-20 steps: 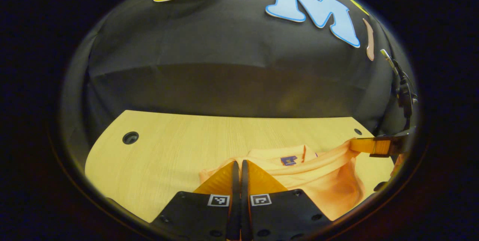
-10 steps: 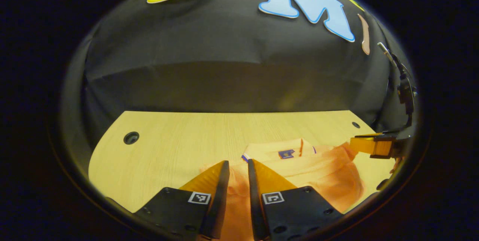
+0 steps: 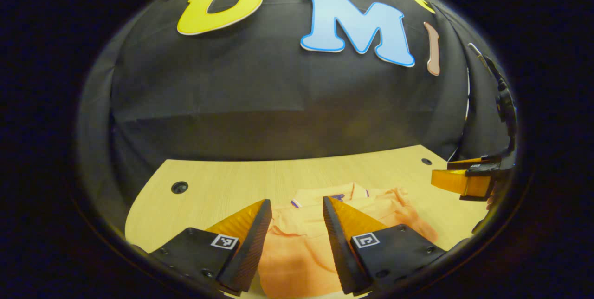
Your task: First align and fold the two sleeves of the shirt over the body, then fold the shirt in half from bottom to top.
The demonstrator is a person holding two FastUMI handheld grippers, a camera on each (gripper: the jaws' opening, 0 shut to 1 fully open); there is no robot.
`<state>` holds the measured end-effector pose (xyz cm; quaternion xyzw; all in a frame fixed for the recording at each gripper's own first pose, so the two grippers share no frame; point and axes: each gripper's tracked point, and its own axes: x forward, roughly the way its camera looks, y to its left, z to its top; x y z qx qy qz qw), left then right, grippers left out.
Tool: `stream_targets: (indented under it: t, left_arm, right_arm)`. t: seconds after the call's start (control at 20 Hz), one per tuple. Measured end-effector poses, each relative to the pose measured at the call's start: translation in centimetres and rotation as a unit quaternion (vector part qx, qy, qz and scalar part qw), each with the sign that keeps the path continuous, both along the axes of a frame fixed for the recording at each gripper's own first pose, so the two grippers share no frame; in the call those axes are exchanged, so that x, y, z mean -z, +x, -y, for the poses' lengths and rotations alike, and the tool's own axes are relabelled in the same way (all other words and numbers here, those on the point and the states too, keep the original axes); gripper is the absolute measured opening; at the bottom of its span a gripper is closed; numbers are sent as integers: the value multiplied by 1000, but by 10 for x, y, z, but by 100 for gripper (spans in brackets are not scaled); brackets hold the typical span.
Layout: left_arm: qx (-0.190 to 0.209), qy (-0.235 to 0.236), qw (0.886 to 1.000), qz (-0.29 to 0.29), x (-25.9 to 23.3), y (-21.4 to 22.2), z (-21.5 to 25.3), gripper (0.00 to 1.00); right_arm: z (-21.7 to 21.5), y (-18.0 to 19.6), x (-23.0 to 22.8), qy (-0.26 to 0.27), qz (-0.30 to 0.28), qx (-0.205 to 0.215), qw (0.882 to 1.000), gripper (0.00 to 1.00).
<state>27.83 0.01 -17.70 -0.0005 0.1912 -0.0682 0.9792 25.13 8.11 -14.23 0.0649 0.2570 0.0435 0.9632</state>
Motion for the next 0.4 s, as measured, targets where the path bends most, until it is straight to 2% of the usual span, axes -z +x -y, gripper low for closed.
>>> stream_targets:
  t: [0.1, 0.15, 0.25, 0.3, 0.4]
  left_arm:
    - [-2, 1, 1000, 15, -18, -19, 6, 74]
    - [-4, 4, 1000, 24, -28, -28, 9, 81]
    - [-7, 15, 999, 45, -48, -50, 18, 80]
    - [-5, 18, 998, 54, -57, -62, 25, 83]
    - [-8, 21, 997, 74, -75, -85, 36, 84]
  right_arm:
    - [10, -18, -19, 3, 24, 0, 1000, 73]
    - [15, -27, -29, 4, 37, 1, 999, 73]
    - [26, -47, -47, 6, 63, -1, 998, 81]
    - [33, -58, -57, 7, 76, -1, 997, 87]
    - [43, -81, -74, 12, 100, -1, 995, 87]
